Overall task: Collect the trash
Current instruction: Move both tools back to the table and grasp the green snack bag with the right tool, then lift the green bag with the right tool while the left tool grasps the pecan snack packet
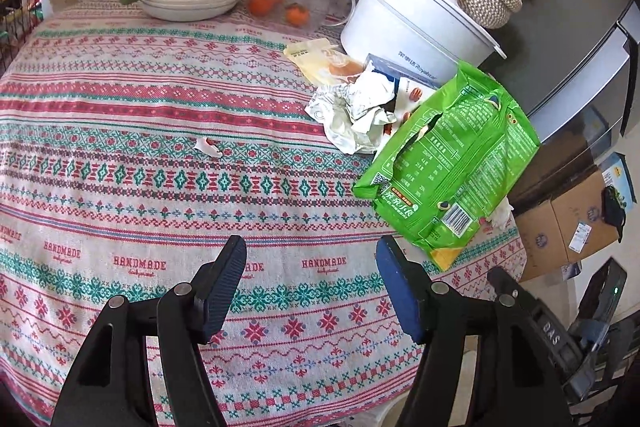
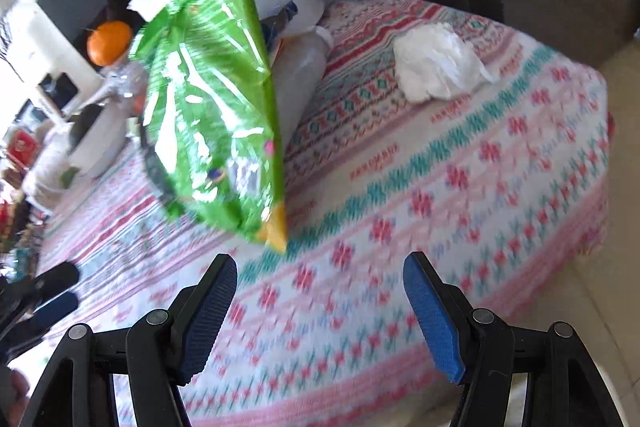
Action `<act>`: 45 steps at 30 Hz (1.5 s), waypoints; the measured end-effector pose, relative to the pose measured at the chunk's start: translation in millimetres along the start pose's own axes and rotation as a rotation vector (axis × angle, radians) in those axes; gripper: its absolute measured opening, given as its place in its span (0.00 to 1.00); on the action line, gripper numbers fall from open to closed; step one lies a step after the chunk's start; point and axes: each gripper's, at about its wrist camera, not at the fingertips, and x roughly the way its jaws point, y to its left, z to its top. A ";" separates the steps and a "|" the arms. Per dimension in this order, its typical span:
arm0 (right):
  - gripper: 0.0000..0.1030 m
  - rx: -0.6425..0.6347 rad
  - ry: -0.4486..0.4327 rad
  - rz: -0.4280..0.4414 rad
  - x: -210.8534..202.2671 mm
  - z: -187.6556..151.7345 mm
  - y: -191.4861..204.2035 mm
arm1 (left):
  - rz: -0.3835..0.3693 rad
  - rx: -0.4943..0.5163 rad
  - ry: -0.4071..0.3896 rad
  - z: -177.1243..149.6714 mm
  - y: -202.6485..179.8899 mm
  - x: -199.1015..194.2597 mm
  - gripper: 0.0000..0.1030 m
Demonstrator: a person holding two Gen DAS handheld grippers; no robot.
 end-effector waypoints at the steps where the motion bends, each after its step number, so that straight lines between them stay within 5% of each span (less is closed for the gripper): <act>1: 0.72 -0.014 -0.005 0.005 5.7 6.1 4.8 | -0.007 0.001 0.012 1.0 0.2 3.5 0.68; 10: 0.71 -0.043 -0.052 0.016 48.2 53.7 31.2 | -0.031 0.014 -0.046 23.3 -6.1 4.2 0.68; 11: 0.67 -0.052 -0.046 0.022 50.5 54.1 32.5 | -0.033 0.016 -0.048 25.3 -6.5 5.5 0.68; 13: 0.36 -0.070 -0.035 0.023 52.4 54.4 35.1 | -0.037 0.017 -0.046 29.2 -6.1 9.4 0.68; 16: 0.12 -0.088 -0.045 0.081 43.2 49.2 38.1 | -0.042 0.009 -0.040 34.5 -2.8 16.2 0.68; 23: 0.05 -0.120 -0.049 0.196 20.5 39.1 46.5 | -0.099 -0.063 -0.011 44.0 5.2 27.1 0.68; 27: 0.15 -0.157 -0.034 0.177 31.0 37.2 47.1 | -0.102 -0.057 -0.008 44.0 2.4 28.7 0.68; 30: 0.79 -0.142 -0.048 0.169 40.7 35.1 39.9 | -0.101 -0.040 -0.011 44.0 0.7 29.0 0.68; 33: 0.84 -0.134 -0.070 0.184 48.5 38.7 36.5 | -0.092 -0.031 -0.013 44.0 1.1 30.6 0.68; 35: 0.74 -0.145 -0.044 0.140 58.4 40.6 39.3 | -0.084 -0.029 -0.013 44.0 1.5 33.0 0.68; 37: 0.29 -0.153 -0.012 0.108 63.9 39.1 40.1 | -0.081 -0.028 -0.007 44.5 1.5 36.3 0.68; 40: 0.10 -0.151 -0.041 0.131 44.8 33.8 39.4 | -0.085 -0.022 -0.007 46.2 -0.3 38.5 0.68; 45: 0.03 -0.074 -0.008 0.225 8.9 26.1 28.2 | -0.102 -0.014 -0.006 51.6 -4.2 41.0 0.68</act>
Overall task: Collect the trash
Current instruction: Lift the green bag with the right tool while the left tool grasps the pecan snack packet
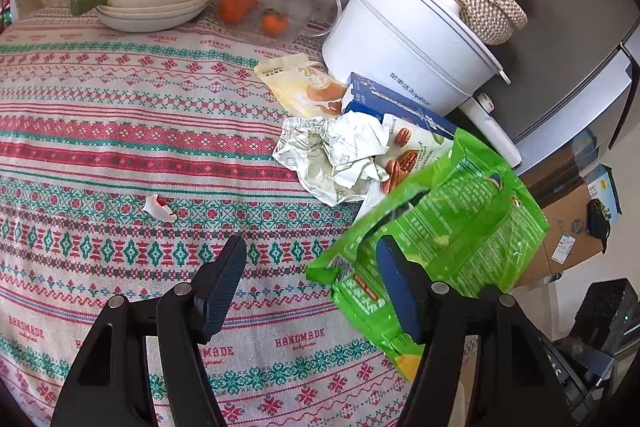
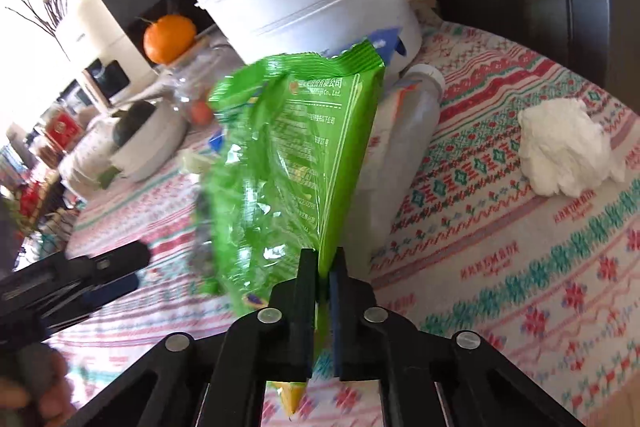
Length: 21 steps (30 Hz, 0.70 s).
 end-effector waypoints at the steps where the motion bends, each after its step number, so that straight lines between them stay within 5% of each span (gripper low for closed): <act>1: 0.02 0.026 0.016 0.021 -6.6 -1.0 -3.2 | -0.008 -0.004 -0.001 1.4 -0.3 0.0 0.68; 8: 0.02 0.093 0.127 0.004 -49.2 -7.7 -30.1 | -0.125 0.046 0.082 -1.5 -26.5 19.5 0.68; 15: 0.02 0.106 0.140 -0.018 -69.8 -14.6 -44.7 | -0.086 0.111 0.095 5.0 -65.3 50.3 0.68; 21: 0.02 0.167 0.116 -0.003 -82.1 -19.6 -69.5 | -0.072 0.009 0.051 26.9 -64.8 41.8 0.68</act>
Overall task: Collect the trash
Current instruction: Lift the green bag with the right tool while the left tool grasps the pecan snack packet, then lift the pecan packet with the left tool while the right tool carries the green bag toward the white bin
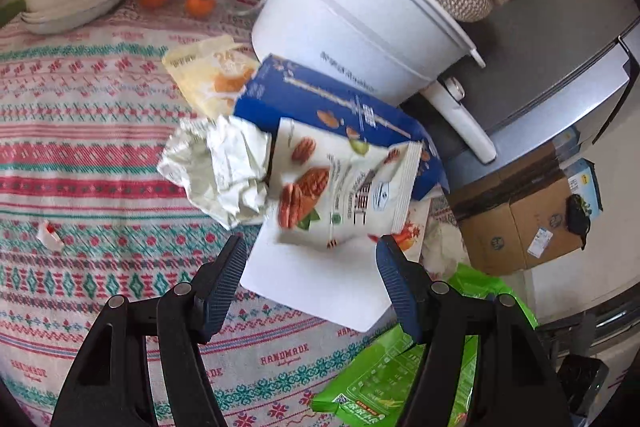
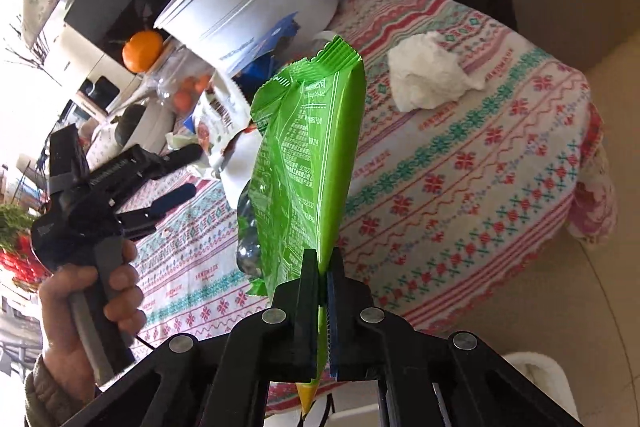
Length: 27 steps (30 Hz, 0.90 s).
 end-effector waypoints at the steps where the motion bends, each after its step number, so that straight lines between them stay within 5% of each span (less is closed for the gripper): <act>1: 0.02 0.003 -0.002 0.010 -1.8 -1.3 0.1 | 0.013 -0.002 -0.028 4.7 -1.5 -7.5 0.68; 5: 0.02 -0.010 0.006 0.046 -3.5 -4.1 6.3 | 0.055 0.023 -0.085 20.7 -5.7 -14.8 0.79; 7: 0.02 -0.015 0.024 0.055 1.6 -7.0 8.9 | 0.073 0.030 -0.043 29.0 -8.7 -1.8 0.79; 10: 0.02 -0.021 0.054 0.065 10.9 -12.4 12.8 | 0.068 0.185 -0.062 39.3 -28.8 4.9 0.79; 13: 0.02 -0.034 0.060 0.063 12.4 -14.6 15.0 | 0.029 0.326 0.006 38.5 -48.3 19.8 0.79; 20: 0.02 -0.036 0.064 0.074 13.6 -14.7 16.9 | 0.148 0.534 0.061 19.6 -64.3 53.2 0.78; 21: 0.02 -0.037 0.066 0.074 14.3 -14.7 17.1 | 0.153 0.555 0.078 16.7 -65.6 55.8 0.75; 23: 0.02 -0.035 0.068 0.075 15.8 -14.3 16.9 | 0.180 0.578 0.130 10.6 -66.5 60.0 0.34; 25: 0.02 -0.029 0.068 0.075 16.1 -13.2 15.8 | 0.170 0.595 0.155 5.4 -67.6 58.1 0.11; 27: 0.02 -0.027 0.067 0.075 15.6 -12.9 16.1 | 0.184 0.649 0.156 -1.1 -70.7 56.1 0.06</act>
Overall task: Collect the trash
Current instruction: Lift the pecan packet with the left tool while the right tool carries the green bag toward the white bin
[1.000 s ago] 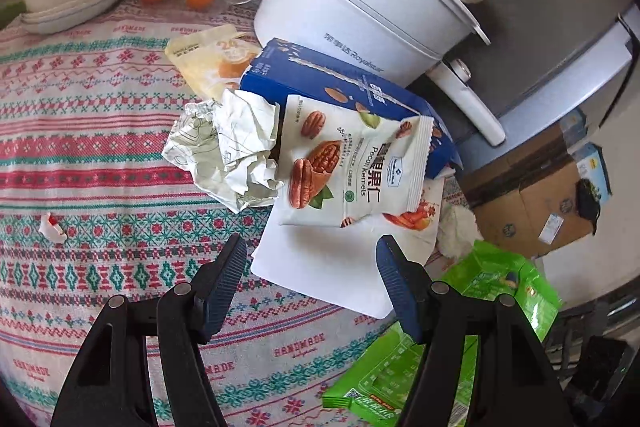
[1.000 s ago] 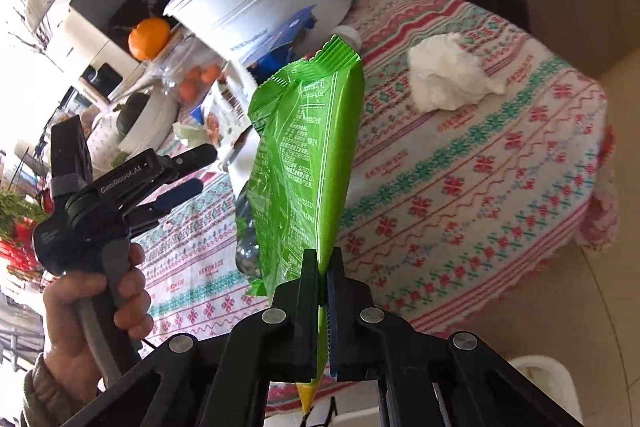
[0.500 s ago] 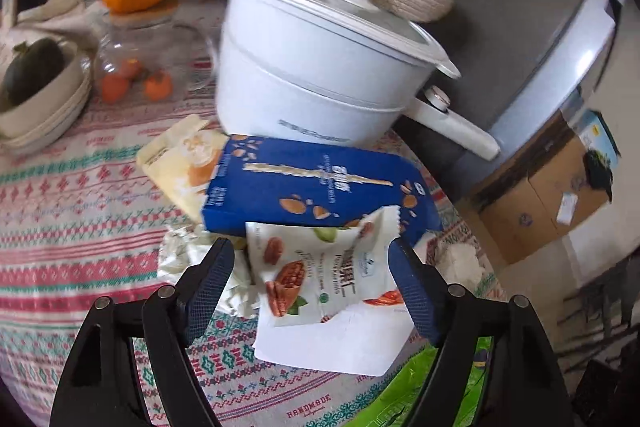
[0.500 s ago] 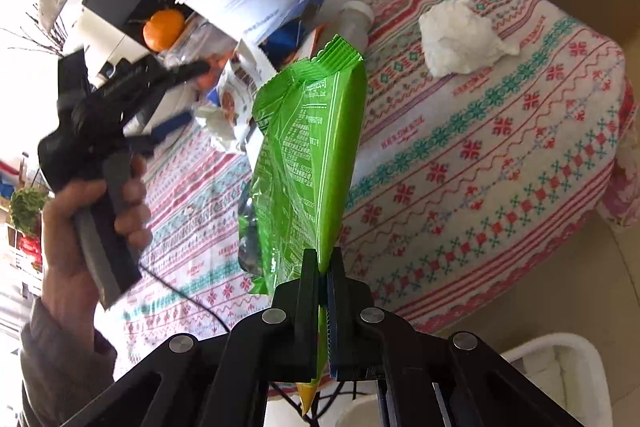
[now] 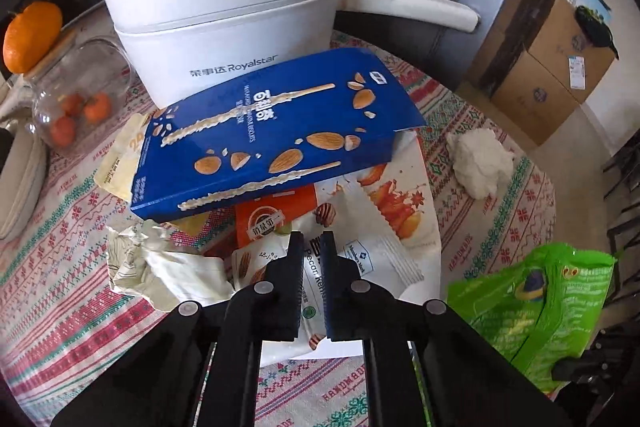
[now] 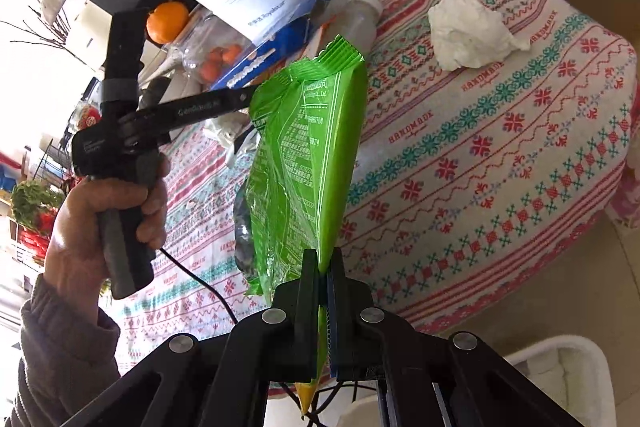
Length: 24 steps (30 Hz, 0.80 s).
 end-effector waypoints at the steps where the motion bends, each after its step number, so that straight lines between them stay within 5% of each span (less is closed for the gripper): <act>1: 0.02 -0.002 -0.001 -0.001 -0.1 0.1 0.7 | 0.006 0.017 0.004 -3.1 -1.8 -1.7 0.02; 10: 0.02 -0.003 -0.017 -0.006 -7.6 -0.5 -1.0 | -0.032 0.064 -0.036 -32.0 5.8 -46.7 0.04; 17: 0.02 0.009 -0.010 -0.017 -12.5 -1.7 -5.8 | 0.059 0.203 0.030 -80.0 -10.5 -38.7 0.56; 24: 0.02 0.010 -0.003 -0.033 -11.5 -4.5 -7.0 | 0.240 0.311 0.046 -91.0 -36.1 -8.9 0.57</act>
